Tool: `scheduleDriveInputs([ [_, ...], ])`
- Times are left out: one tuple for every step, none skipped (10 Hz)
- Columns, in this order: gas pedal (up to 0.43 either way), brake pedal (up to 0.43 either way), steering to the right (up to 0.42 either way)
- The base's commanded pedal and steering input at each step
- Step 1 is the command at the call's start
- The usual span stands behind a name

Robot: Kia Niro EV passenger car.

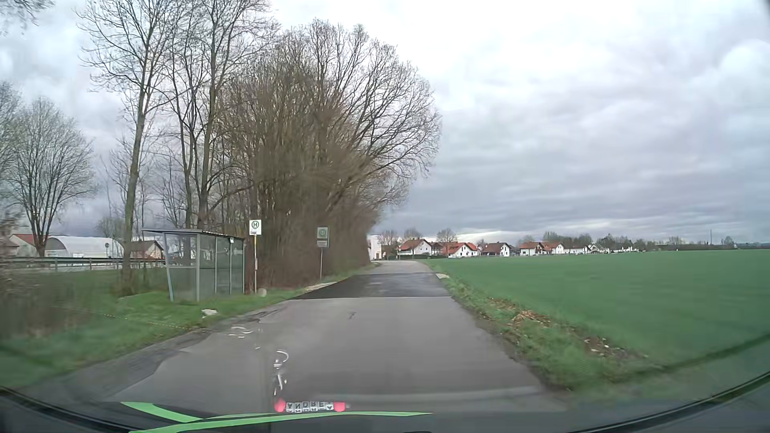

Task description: Follow the waypoints while adhering to traffic rules and regulations

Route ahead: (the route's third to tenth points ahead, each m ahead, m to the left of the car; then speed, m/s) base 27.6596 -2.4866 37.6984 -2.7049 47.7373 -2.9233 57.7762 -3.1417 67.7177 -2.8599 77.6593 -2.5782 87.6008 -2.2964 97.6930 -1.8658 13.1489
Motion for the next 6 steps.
scheduleDriveInputs([
  [0.067, 0.0, 0.017],
  [0.039, 0.0, 0.017],
  [0.0, 0.0, 0.017],
  [0.0, 0.0, 0.017],
  [0.0, 0.0, 0.016],
  [0.0, 0.0, 0.016],
])
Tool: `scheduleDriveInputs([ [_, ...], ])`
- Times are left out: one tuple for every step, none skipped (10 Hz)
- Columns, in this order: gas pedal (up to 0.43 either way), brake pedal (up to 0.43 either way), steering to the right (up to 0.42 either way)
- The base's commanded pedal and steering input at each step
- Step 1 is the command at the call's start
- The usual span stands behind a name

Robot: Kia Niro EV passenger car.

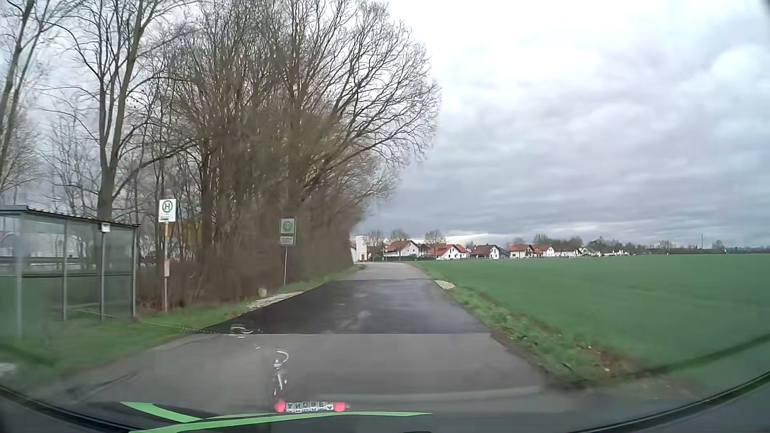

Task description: Follow the waypoints while adhering to traffic rules and regulations

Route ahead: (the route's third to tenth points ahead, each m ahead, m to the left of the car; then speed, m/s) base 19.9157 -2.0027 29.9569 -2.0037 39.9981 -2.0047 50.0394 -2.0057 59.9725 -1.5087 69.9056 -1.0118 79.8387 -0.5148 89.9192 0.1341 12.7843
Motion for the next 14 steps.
scheduleDriveInputs([
  [0.0, 0.0, 0.016],
  [0.0, 0.0, 0.016],
  [0.0, 0.0, 0.016],
  [0.0, 0.0, 0.016],
  [0.0, 0.0, 0.016],
  [0.0, 0.0, 0.015],
  [0.0, 0.0, 0.012],
  [0.0, 0.0, 0.01],
  [0.0, 0.0, 0.009],
  [0.0, 0.0, 0.009],
  [0.028, 0.0, 0.008],
  [0.039, 0.0, 0.006],
  [0.047, 0.0, 0.006],
  [0.087, 0.0, 0.005],
])
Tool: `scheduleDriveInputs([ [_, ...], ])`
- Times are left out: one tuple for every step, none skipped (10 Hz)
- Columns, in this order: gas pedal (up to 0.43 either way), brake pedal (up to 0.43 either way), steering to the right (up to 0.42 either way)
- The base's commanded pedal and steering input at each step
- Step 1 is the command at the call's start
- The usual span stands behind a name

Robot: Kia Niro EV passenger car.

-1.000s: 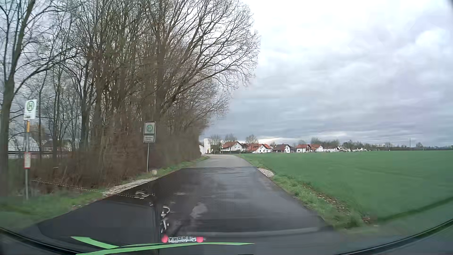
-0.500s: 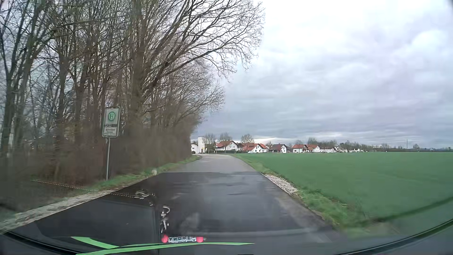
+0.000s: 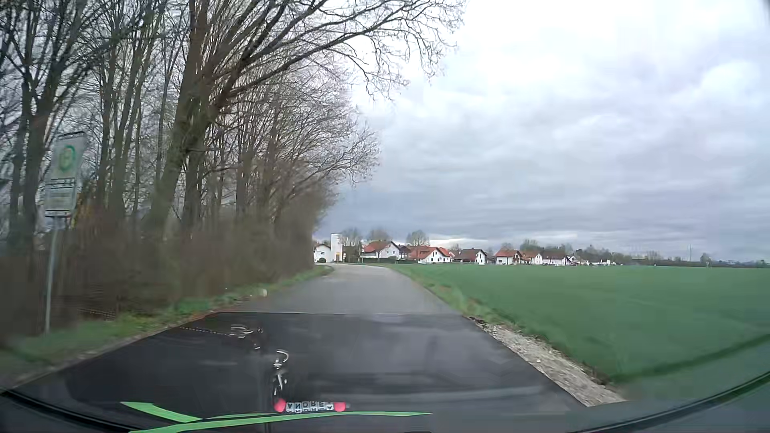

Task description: Follow the waypoints while adhering to traffic rules and regulations

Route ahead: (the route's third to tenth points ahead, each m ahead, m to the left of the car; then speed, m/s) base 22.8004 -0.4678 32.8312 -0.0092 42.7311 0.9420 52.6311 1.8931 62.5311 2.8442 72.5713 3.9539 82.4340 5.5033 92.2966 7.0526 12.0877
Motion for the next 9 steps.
scheduleDriveInputs([
  [0.098, 0.0, 0.004],
  [0.11, 0.0, 0.004],
  [0.11, 0.0, 0.004],
  [0.118, 0.0, 0.004],
  [0.118, 0.0, 0.003],
  [0.13, 0.0, 0.001],
  [0.13, 0.0, 0.001],
  [0.13, 0.0, 0.0],
  [0.13, 0.0, 0.0],
])
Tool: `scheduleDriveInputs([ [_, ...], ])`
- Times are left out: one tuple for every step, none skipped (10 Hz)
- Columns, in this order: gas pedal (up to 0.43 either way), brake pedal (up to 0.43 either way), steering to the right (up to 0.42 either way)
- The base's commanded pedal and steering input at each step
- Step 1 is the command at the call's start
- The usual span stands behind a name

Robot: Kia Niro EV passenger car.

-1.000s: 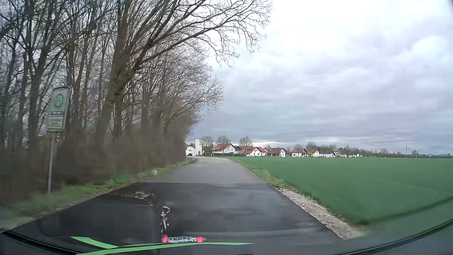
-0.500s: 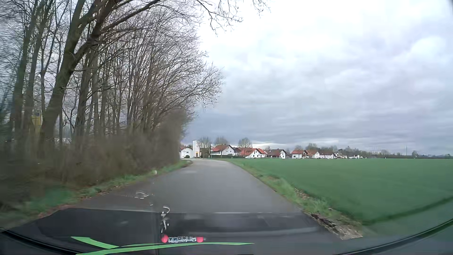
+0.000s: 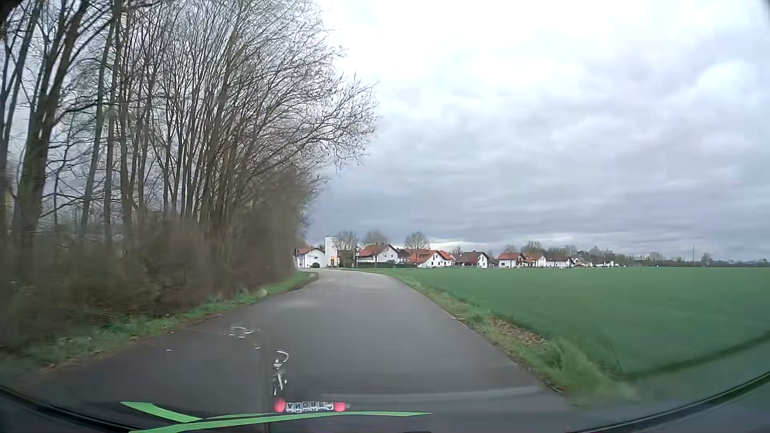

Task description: Follow the waypoints while adhering to traffic rules and regulations

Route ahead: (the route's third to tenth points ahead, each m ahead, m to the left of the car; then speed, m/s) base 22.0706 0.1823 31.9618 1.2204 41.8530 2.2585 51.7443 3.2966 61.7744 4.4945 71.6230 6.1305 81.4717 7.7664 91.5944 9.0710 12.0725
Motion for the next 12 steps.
scheduleDriveInputs([
  [0.13, 0.0, -0.002],
  [0.13, 0.0, -0.002],
  [0.138, 0.0, -0.004],
  [0.138, 0.0, -0.005],
  [0.138, 0.0, -0.006],
  [0.138, 0.0, -0.007],
  [0.138, 0.0, -0.007],
  [0.138, 0.0, -0.007],
  [0.138, 0.0, -0.007],
  [0.138, 0.0, -0.007],
  [0.138, 0.0, -0.008],
  [0.138, 0.0, -0.009],
])
